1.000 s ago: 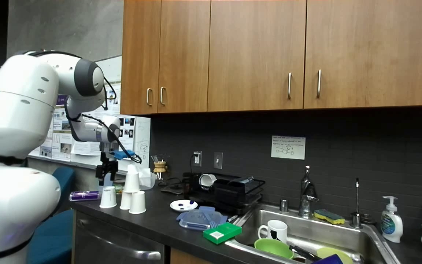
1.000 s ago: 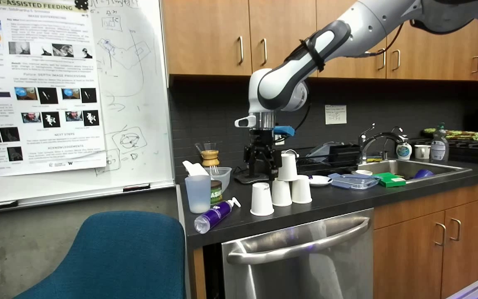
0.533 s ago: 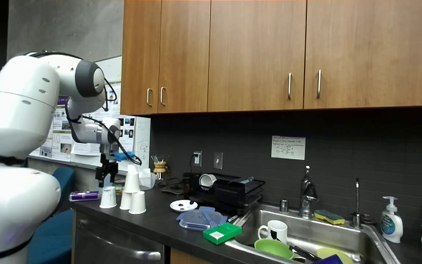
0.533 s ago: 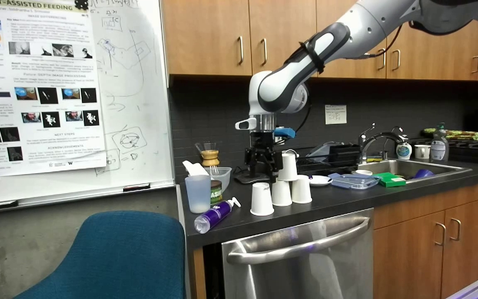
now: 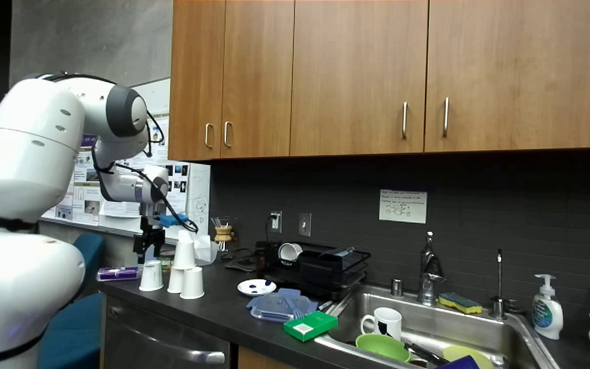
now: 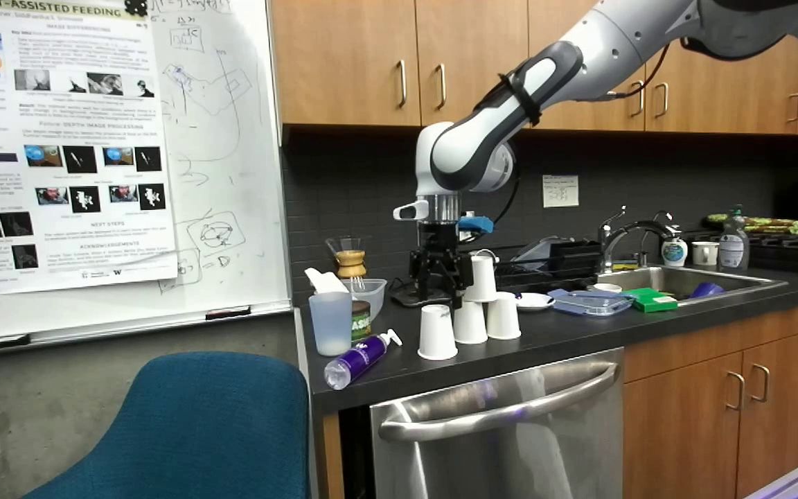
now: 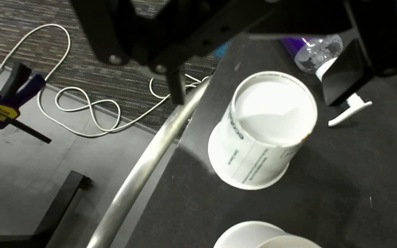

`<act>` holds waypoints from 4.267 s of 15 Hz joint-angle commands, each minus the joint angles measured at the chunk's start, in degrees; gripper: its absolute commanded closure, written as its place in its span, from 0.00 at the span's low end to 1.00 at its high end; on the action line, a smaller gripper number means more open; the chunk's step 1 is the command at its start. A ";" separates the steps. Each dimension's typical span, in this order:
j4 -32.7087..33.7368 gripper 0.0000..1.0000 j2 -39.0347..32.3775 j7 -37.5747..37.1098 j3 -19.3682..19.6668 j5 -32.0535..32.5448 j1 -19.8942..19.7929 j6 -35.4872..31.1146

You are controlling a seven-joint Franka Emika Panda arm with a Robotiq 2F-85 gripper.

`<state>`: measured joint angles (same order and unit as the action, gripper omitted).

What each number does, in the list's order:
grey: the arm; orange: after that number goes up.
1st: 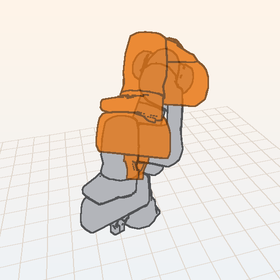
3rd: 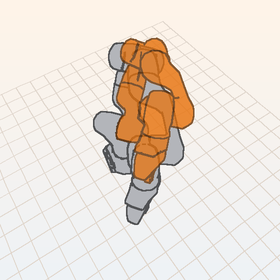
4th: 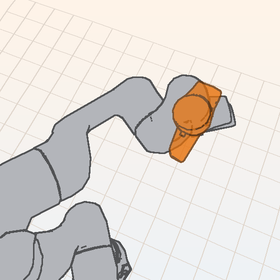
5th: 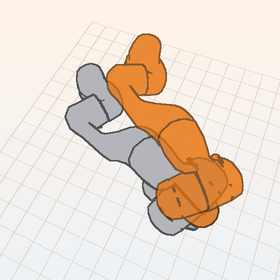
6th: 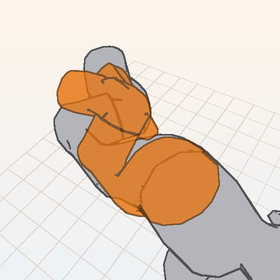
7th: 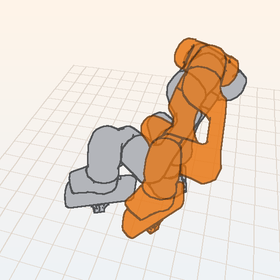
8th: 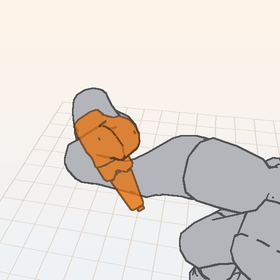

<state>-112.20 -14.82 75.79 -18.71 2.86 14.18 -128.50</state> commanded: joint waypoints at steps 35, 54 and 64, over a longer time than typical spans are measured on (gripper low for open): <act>3.92 0.00 -8.78 -1.11 -0.24 2.90 0.76 -3.04; 5.07 0.00 -9.35 -2.60 0.08 3.89 1.71 -2.14; 4.40 0.00 -9.35 -1.78 -0.34 2.93 1.21 -2.86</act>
<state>-108.00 -24.04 74.17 -18.75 5.60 15.62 -131.51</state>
